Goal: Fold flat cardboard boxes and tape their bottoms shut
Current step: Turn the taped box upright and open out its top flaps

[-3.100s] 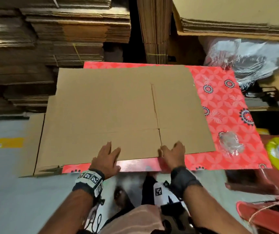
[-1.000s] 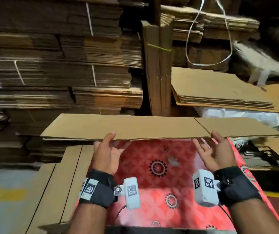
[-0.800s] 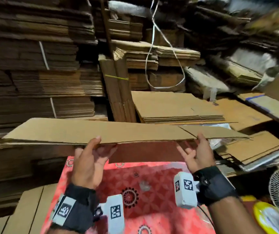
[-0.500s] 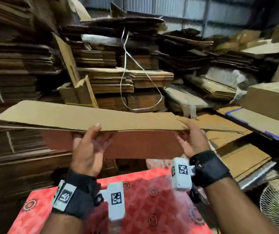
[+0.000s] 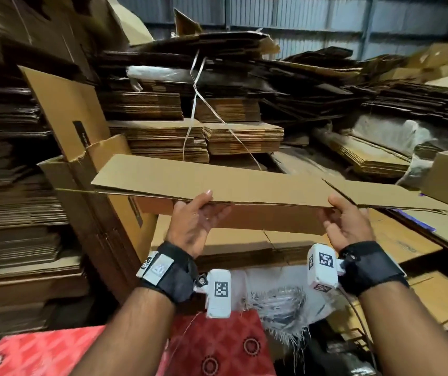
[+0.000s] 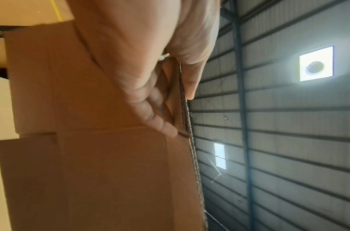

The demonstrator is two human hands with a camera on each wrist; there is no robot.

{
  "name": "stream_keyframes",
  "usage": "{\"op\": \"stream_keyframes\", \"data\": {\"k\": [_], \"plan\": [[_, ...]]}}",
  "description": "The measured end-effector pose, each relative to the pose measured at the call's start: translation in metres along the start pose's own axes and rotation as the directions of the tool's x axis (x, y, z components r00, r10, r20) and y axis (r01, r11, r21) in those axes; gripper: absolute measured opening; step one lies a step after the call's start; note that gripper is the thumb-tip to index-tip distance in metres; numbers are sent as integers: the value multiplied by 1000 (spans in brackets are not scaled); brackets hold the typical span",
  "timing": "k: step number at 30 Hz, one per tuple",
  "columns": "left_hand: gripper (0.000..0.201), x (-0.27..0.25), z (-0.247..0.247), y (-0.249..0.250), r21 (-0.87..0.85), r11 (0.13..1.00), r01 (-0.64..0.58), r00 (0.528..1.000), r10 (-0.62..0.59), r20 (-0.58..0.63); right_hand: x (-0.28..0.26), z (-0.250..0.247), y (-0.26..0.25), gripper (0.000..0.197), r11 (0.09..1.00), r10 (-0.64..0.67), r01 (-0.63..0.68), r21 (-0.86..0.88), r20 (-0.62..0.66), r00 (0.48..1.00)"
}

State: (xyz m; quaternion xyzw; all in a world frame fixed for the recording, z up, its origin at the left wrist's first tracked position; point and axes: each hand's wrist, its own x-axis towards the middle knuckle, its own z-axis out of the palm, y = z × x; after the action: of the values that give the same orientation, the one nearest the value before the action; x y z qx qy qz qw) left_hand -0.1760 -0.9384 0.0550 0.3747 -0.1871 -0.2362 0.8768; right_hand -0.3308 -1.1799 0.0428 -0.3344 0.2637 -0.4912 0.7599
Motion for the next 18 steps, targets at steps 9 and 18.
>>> {"op": "stream_keyframes", "data": {"k": [9, 18], "plan": [[7, 102, -28, -48, -26, 1000, -11, 1000, 11, 9, 106, 0, 48, 33, 994, 94, -99, 47, 99, 991], [24, 166, -167, -160, 110, 954, 278, 865, -199, -460, 196, -27, 218, 39, 859, 359, -368, -356, -95, 929]]}}
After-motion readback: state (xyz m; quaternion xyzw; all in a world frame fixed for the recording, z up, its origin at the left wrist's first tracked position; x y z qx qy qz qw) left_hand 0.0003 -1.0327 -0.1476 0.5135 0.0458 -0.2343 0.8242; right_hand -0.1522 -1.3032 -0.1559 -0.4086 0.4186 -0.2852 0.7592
